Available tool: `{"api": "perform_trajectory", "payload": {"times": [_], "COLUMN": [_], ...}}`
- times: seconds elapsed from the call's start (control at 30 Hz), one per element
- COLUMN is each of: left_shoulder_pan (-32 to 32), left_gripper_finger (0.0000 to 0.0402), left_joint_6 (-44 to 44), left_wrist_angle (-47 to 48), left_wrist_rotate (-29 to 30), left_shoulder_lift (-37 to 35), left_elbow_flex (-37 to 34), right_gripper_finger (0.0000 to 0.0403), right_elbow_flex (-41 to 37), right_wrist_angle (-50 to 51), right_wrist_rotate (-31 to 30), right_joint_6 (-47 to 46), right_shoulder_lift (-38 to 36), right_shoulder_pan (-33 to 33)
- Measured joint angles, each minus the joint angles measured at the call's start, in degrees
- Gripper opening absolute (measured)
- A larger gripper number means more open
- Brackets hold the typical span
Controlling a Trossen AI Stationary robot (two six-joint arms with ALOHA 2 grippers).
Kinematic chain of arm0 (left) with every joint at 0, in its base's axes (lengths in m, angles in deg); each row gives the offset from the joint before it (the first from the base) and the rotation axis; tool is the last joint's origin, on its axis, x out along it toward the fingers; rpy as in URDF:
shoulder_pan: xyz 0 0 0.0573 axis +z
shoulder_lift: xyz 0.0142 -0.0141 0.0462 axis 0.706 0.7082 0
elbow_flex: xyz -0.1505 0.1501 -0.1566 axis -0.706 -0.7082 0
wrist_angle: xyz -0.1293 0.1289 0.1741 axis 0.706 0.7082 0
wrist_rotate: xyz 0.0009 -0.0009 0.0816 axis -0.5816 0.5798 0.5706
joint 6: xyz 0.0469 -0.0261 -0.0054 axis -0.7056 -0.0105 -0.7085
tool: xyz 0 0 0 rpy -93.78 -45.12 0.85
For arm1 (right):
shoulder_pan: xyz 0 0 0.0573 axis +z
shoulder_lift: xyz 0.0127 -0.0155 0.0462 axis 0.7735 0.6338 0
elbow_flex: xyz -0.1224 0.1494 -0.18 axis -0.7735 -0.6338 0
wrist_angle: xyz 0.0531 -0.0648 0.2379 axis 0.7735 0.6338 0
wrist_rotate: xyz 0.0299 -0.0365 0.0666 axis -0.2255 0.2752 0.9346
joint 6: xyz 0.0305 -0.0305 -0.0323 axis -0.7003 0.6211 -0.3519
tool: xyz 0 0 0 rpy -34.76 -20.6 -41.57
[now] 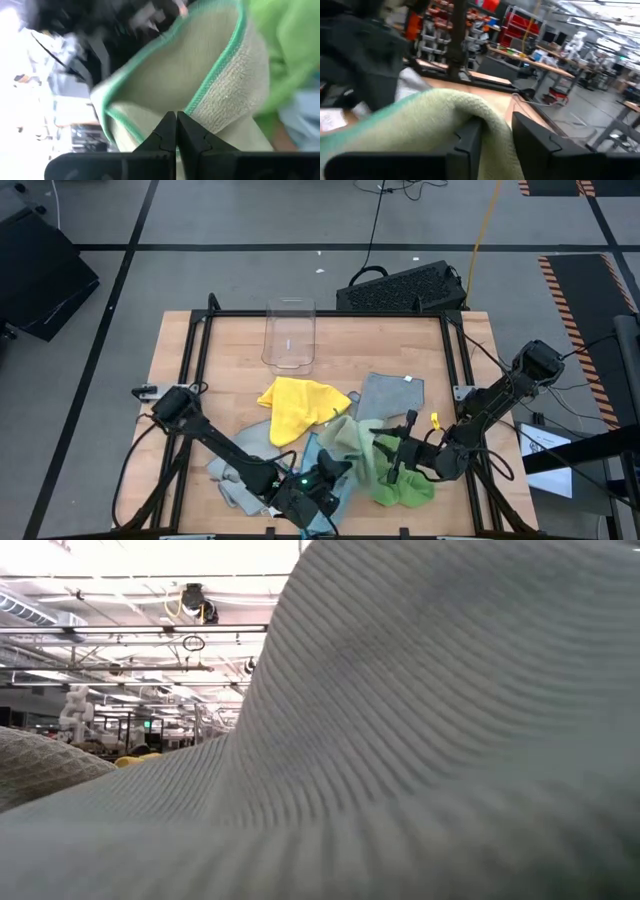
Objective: Fold microfiber towels
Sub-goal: Fold the light green microfiber cloth
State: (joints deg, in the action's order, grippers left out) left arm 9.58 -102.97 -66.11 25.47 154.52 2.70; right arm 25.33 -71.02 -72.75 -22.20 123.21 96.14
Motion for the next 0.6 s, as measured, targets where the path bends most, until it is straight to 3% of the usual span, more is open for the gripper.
{"api": "perform_trajectory", "payload": {"times": [0.17, 0.27, 0.43, 0.6], "left_shoulder_pan": [0.01, -0.1, -0.12, -0.12], "left_gripper_finger": [0.0007, 0.0004, 0.0008, 0.0007], "left_joint_6": [10.97, 14.57, 15.64, 17.2], "left_wrist_angle": [11.17, 15.13, 15.78, 17.33], "left_wrist_rotate": [0.32, 0.37, 0.19, -0.21], "left_shoulder_lift": [-2.59, -3.04, -3.13, -3.13], "left_elbow_flex": [0.0, 0.0, -0.04, -0.04], "right_gripper_finger": [0.0121, 0.0123, 0.0124, 0.0124], "right_elbow_flex": [0.0, 0.0, 0.0, 0.0], "right_wrist_angle": [4.31, 6.39, 7.63, 9.41], "right_wrist_rotate": [2.19, 7.03, 15.1, 16.47], "right_joint_6": [-3.38, -5.89, -9.67, -11.84], "right_shoulder_lift": [0.0, 0.02, 0.03, -0.28], "right_shoulder_pan": [0.18, 0.17, 0.18, 0.35]}}
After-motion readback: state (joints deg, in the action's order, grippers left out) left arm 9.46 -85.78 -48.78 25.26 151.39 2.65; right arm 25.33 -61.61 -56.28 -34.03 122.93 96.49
